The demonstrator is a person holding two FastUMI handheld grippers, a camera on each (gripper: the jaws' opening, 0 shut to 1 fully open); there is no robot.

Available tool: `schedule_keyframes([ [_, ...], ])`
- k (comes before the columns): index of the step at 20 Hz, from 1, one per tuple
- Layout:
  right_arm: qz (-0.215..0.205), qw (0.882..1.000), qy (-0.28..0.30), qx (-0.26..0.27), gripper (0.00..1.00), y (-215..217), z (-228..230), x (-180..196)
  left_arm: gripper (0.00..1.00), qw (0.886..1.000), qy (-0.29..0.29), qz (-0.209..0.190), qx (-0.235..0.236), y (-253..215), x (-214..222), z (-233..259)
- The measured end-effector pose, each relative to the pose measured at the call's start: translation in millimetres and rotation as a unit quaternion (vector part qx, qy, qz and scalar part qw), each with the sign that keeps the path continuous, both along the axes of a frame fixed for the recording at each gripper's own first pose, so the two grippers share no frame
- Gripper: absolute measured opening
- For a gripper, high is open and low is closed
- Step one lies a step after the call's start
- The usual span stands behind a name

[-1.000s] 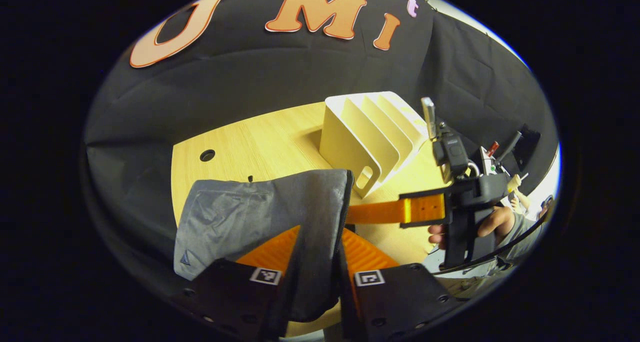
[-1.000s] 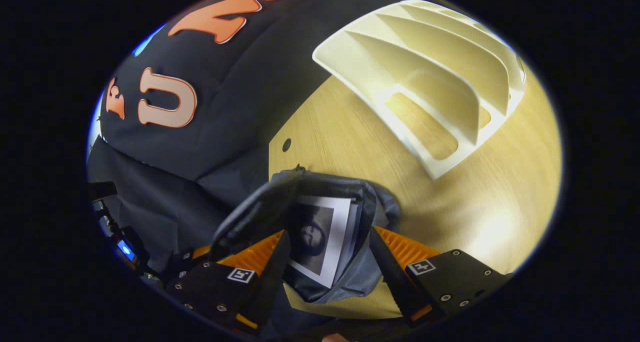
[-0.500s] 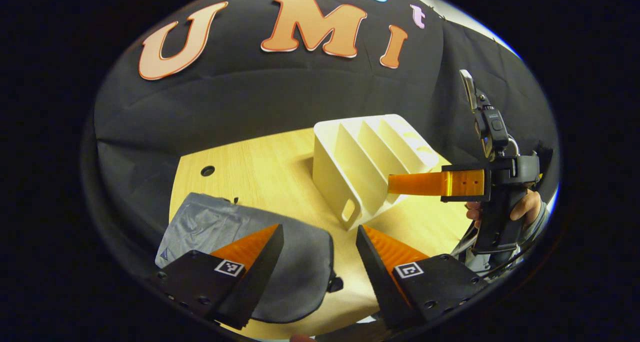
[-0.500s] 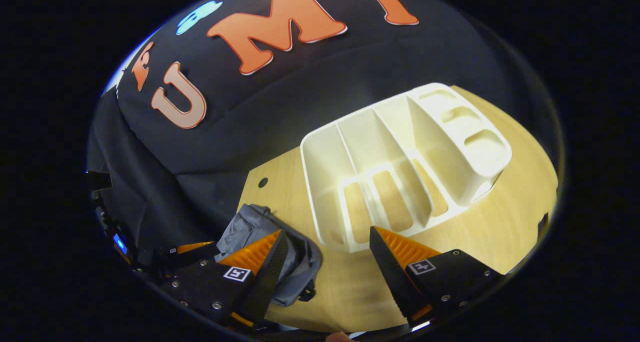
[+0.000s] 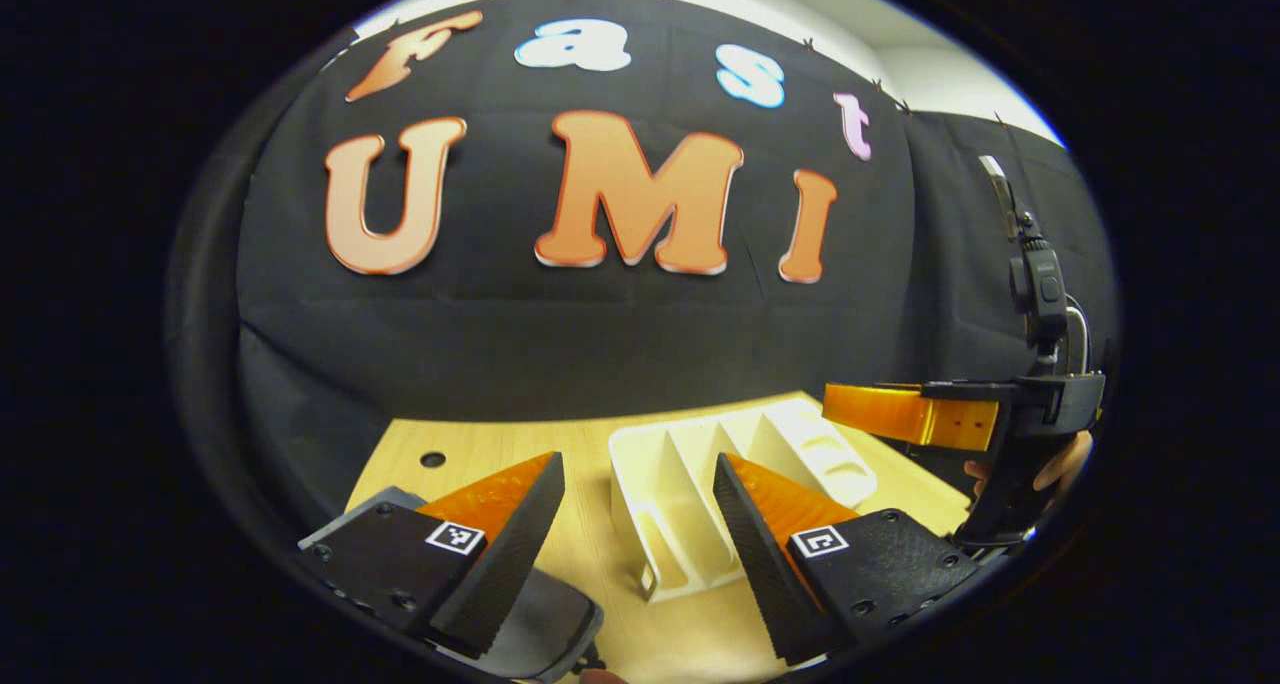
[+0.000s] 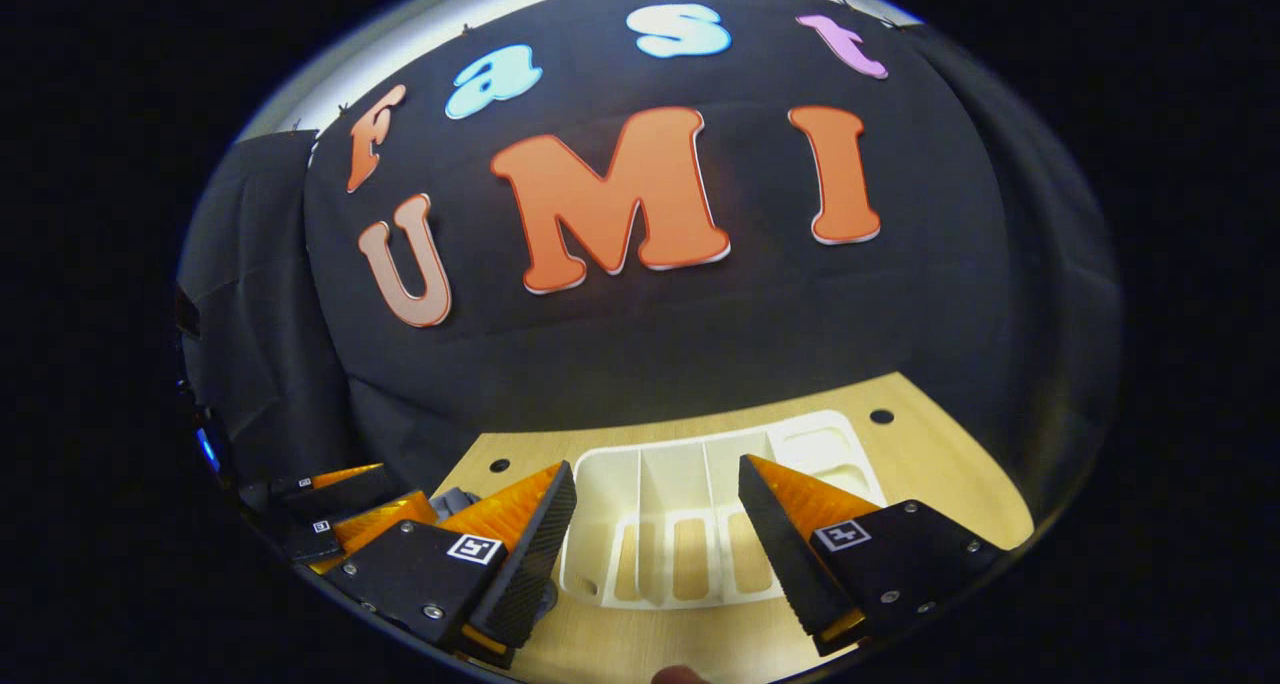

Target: Open the schoolbag, grab two books from the bookshelf and put them into the schoolbag.

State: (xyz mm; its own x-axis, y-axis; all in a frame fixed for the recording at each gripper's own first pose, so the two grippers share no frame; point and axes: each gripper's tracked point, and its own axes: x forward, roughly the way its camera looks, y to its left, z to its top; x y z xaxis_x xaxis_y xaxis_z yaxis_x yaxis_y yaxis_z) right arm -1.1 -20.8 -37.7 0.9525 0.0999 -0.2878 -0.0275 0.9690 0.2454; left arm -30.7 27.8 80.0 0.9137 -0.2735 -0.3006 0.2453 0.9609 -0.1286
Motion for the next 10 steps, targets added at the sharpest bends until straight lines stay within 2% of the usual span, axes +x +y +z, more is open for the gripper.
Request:
schedule_keyframes([
  [3, 0.003, 0.998, -0.058, -0.026, 0.97, -8.5, 38.8, -3.7, 0.97, 0.998, -0.060, 0.034, -0.008, 2.9, 0.4, 44.8],
  [10, 0.004, 0.987, -0.143, -0.071, 0.97, -10.9, 77.4, -7.0, 0.96, 0.988, -0.136, 0.078, -0.013, 10.7, -7.5, 72.7],
])
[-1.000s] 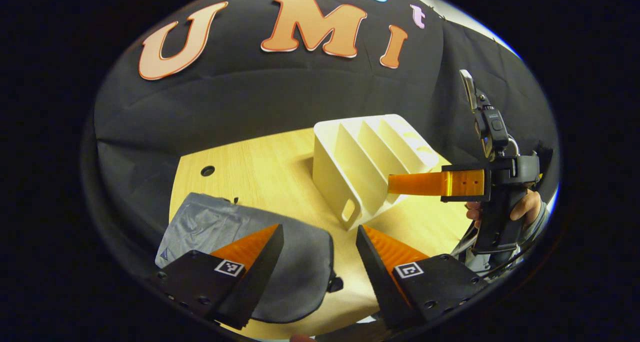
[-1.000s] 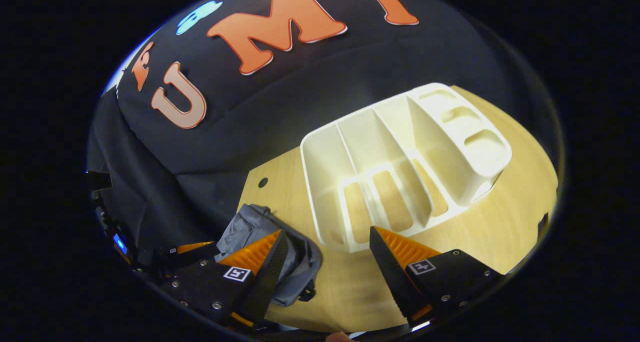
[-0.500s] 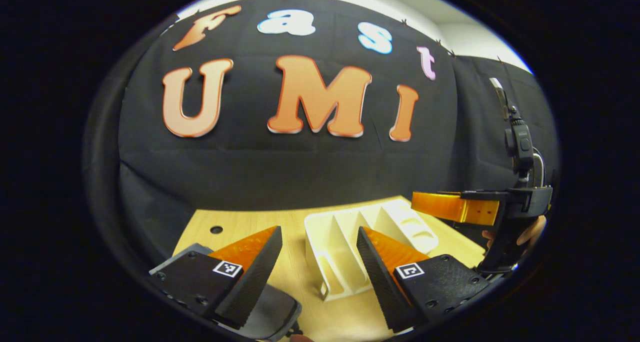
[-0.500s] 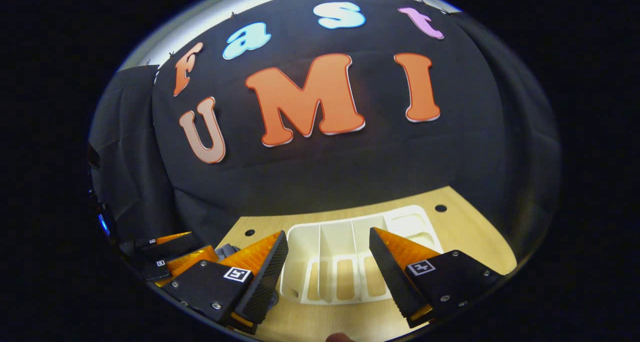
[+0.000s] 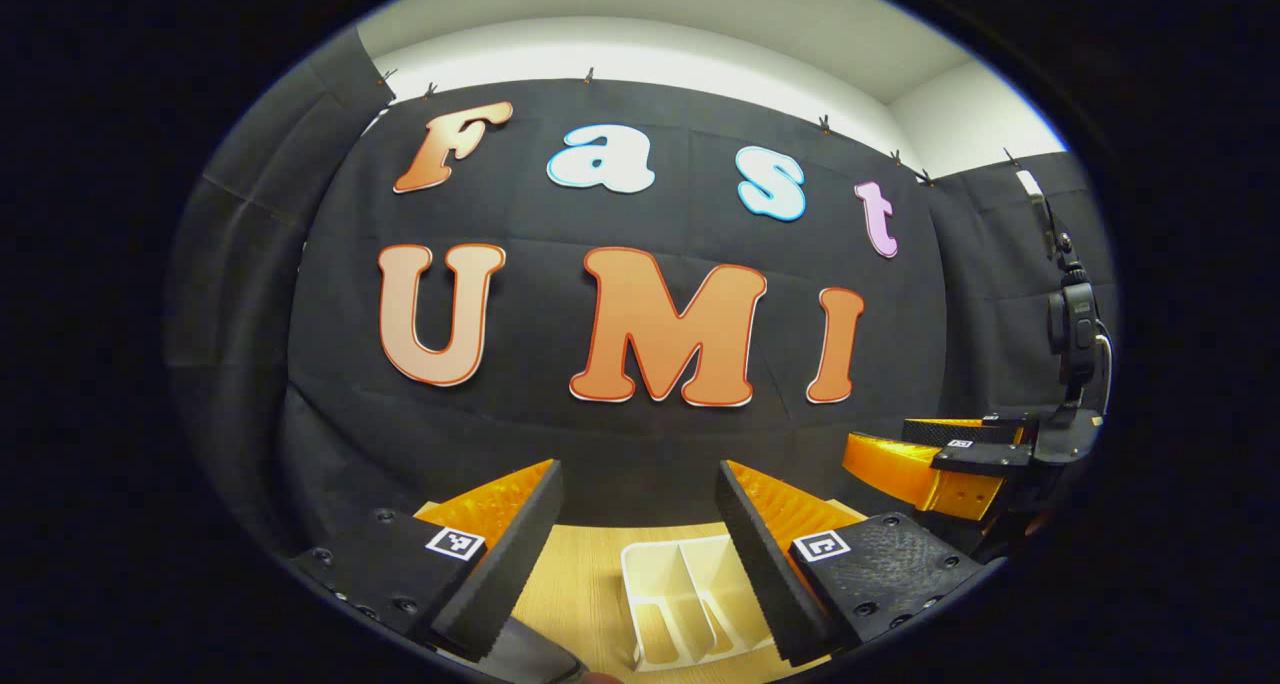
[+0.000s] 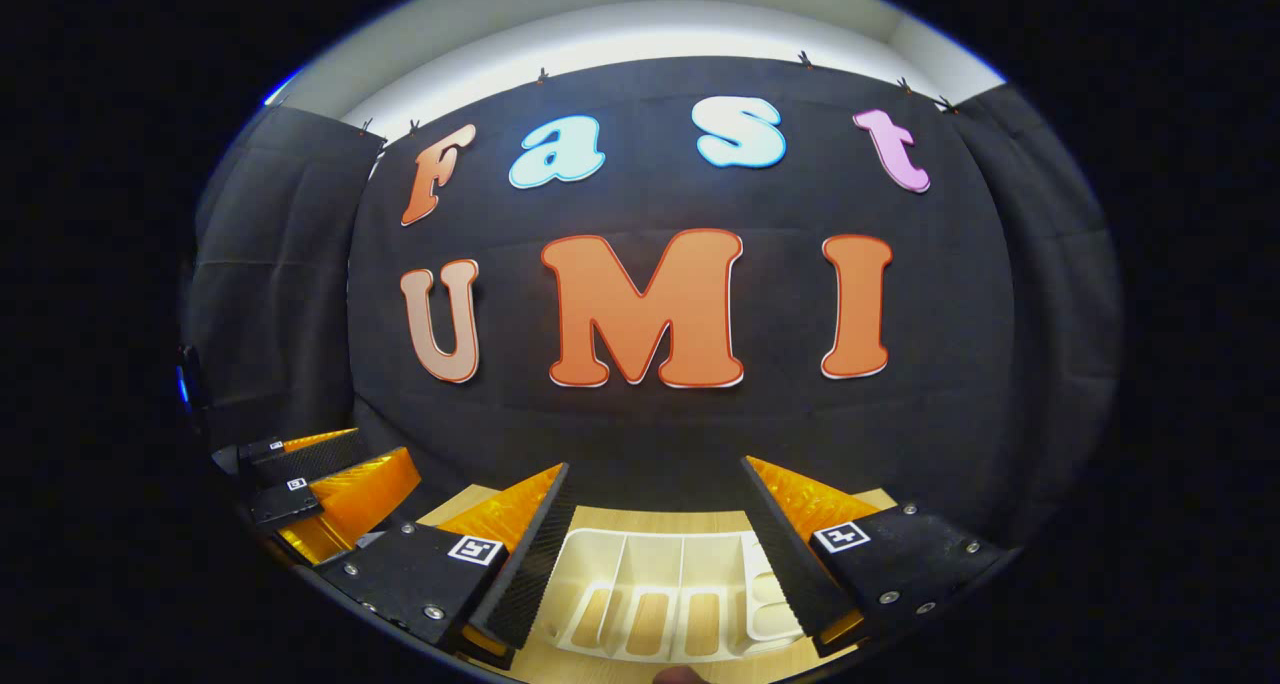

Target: Open the schoolbag, grab two books from the bookshelf and put them into the schoolbag.

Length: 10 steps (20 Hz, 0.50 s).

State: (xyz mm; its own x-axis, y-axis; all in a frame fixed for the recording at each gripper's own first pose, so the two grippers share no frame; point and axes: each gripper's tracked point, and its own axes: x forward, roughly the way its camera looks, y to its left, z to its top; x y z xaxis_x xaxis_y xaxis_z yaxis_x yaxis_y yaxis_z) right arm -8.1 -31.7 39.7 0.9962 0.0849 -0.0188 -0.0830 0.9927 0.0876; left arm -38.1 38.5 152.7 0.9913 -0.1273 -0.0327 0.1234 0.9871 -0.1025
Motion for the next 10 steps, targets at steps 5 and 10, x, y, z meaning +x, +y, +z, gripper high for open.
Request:
schedule_keyframes([
  [5, -0.001, 1.000, -0.002, -0.012, 0.97, 7.7, -15.5, -5.3, 0.95, 1.000, 0.002, 0.023, 0.012, -0.6, 0.0, -12.5],
  [10, -0.008, 1.000, 0.011, -0.015, 0.97, 9.3, -33.0, -7.4, 0.96, 0.999, 0.010, 0.041, 0.015, 8.5, -11.6, -28.2],
])
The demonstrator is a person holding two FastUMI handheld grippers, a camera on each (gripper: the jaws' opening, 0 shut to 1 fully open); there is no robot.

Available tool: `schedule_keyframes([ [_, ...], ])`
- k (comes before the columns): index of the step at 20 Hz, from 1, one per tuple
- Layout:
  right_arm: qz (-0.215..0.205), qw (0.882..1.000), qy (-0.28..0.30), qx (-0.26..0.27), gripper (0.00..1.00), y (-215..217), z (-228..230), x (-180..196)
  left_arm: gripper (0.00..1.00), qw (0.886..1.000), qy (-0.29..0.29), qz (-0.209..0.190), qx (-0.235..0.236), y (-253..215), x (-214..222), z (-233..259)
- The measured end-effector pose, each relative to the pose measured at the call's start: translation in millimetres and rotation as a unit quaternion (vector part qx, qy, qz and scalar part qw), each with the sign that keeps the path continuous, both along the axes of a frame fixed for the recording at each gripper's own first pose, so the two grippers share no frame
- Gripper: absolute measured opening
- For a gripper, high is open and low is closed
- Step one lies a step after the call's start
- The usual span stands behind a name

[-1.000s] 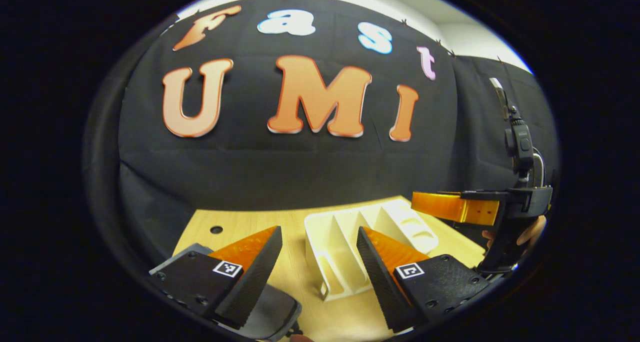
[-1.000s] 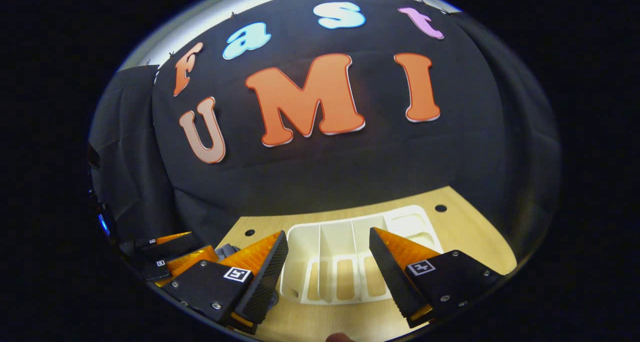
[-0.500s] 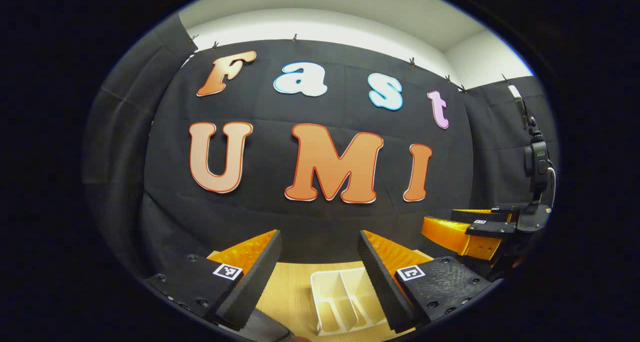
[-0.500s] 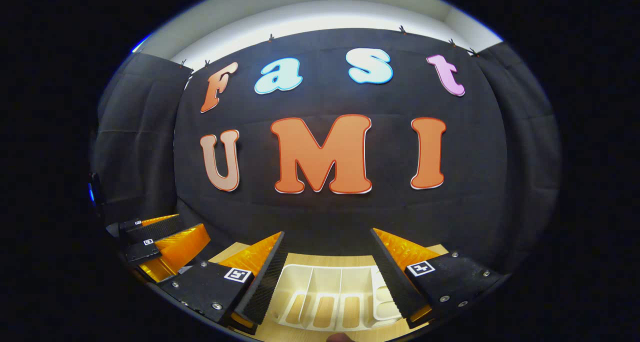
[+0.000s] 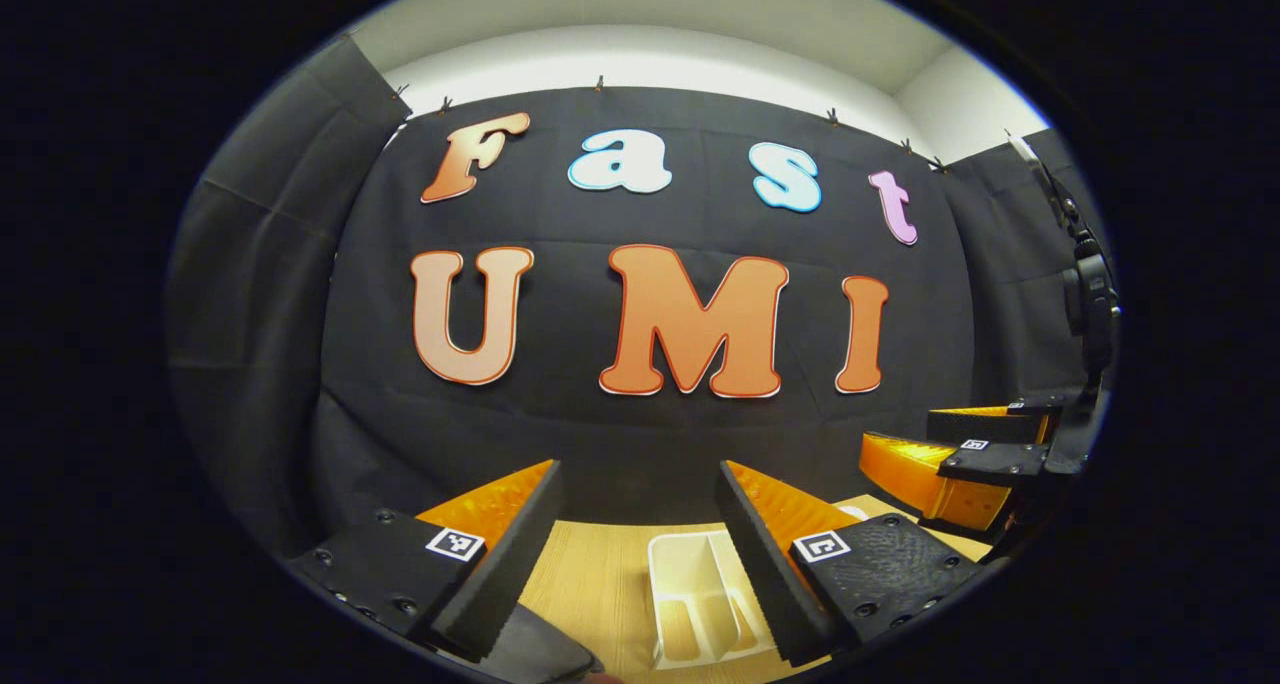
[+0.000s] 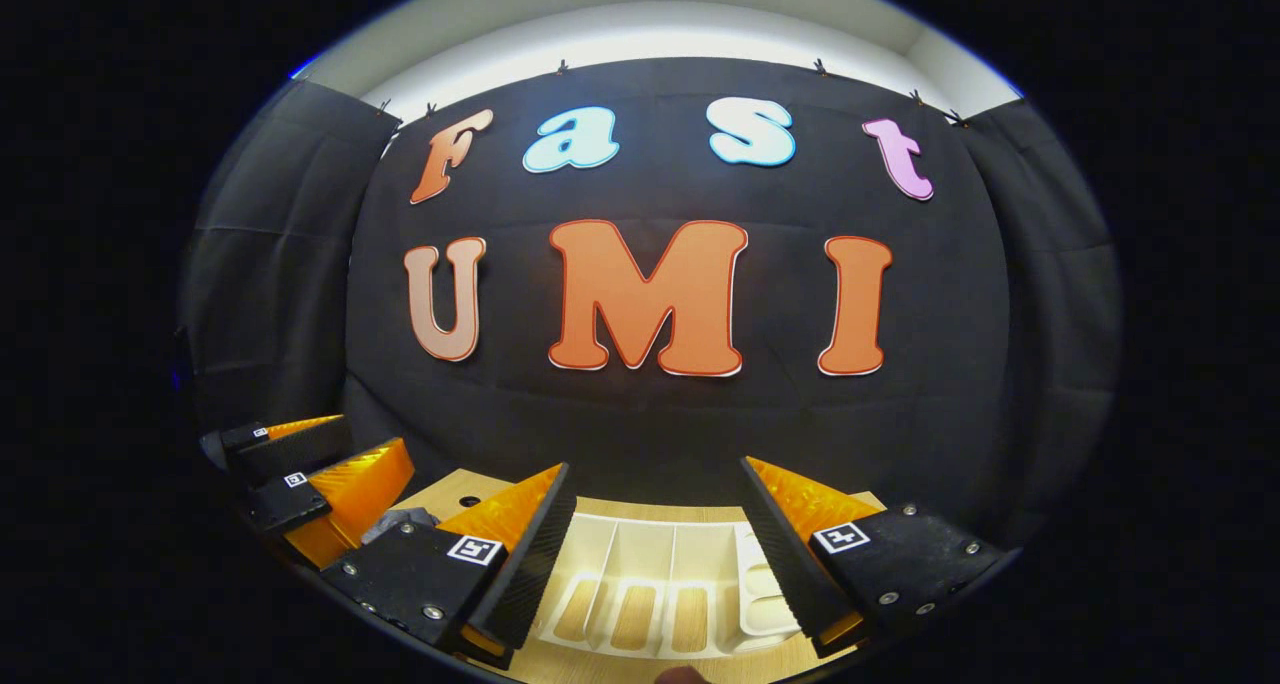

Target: Open the schoolbag, grab two books from the bookshelf and put them into the schoolbag.

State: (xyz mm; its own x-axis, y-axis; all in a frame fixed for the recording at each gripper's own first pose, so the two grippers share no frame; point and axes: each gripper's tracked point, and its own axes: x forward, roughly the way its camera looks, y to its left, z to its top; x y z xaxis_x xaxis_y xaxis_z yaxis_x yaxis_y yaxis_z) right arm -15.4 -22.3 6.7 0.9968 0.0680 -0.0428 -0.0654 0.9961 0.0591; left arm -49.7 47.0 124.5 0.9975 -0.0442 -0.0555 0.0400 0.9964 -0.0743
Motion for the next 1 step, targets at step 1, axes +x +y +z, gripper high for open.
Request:
schedule_keyframes([
  [1, -0.001, 1.000, 0.001, -0.002, 0.97, 0.4, -3.1, -1.8, 0.95, 1.000, 0.001, 0.000, -0.001, 1.7, 0.3, 0.8],
])
